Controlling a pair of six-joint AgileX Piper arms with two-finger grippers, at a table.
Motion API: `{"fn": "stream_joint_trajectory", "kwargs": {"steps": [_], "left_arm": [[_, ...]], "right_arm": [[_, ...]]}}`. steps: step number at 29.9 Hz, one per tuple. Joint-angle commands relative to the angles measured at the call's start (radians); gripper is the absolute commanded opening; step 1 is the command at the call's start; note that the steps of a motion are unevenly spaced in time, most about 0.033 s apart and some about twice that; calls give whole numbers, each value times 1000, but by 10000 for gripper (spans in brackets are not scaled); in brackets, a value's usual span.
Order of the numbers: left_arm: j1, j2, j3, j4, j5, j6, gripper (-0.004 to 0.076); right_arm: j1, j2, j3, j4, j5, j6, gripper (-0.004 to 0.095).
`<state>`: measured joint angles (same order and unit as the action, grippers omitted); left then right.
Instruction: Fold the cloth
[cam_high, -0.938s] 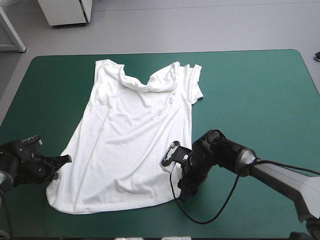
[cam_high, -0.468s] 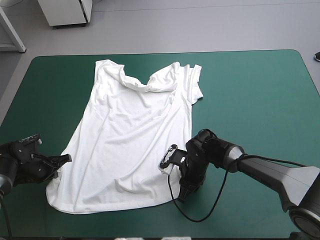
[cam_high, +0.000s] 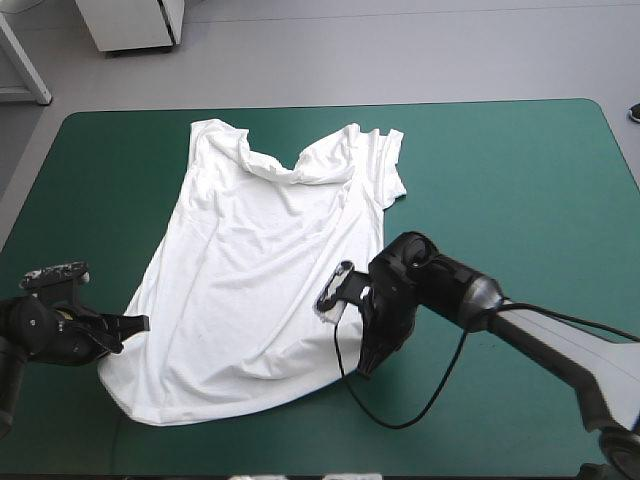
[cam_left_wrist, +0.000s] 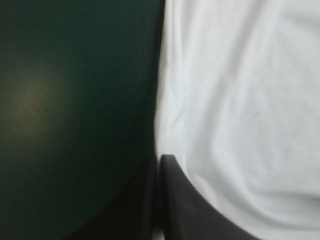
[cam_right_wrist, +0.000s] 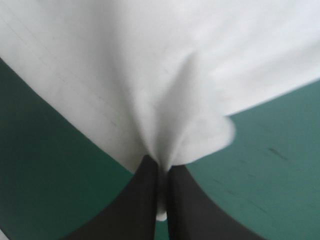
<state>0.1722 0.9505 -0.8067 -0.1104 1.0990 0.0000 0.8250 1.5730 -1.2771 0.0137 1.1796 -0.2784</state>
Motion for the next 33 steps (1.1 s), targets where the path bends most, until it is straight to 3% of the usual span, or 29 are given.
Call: {"fn": "stream_joint_trajectory", "kwargs": {"steps": [1,6,15,21,25,28,33], "left_arm": [[-33,-95,-161,2,29,-8,-9],[-60,-125,-469,-52,105,52,-9],[-65,-7,-1080,-171,9,177,-9],[-65,100,-1398,-244,-102,281,-9],[-65,138,-1571,-237,-151,296,-9],[-65,142,-1635,-237,-200,297,-9],[-65,148,-1644,-239,-211,297,-9]], "right_arm": [[-2,-142,-142,-129,70,69,-17],[-2,-280,-315,-281,69,164,-17],[-2,-368,-852,-553,36,200,-17],[-2,-364,-1179,-551,-143,178,-17],[-2,-364,-1308,-451,-238,136,-17],[-2,-364,-1351,-353,-280,113,-17],[-2,-353,-1346,-320,-287,87,-17]]}}
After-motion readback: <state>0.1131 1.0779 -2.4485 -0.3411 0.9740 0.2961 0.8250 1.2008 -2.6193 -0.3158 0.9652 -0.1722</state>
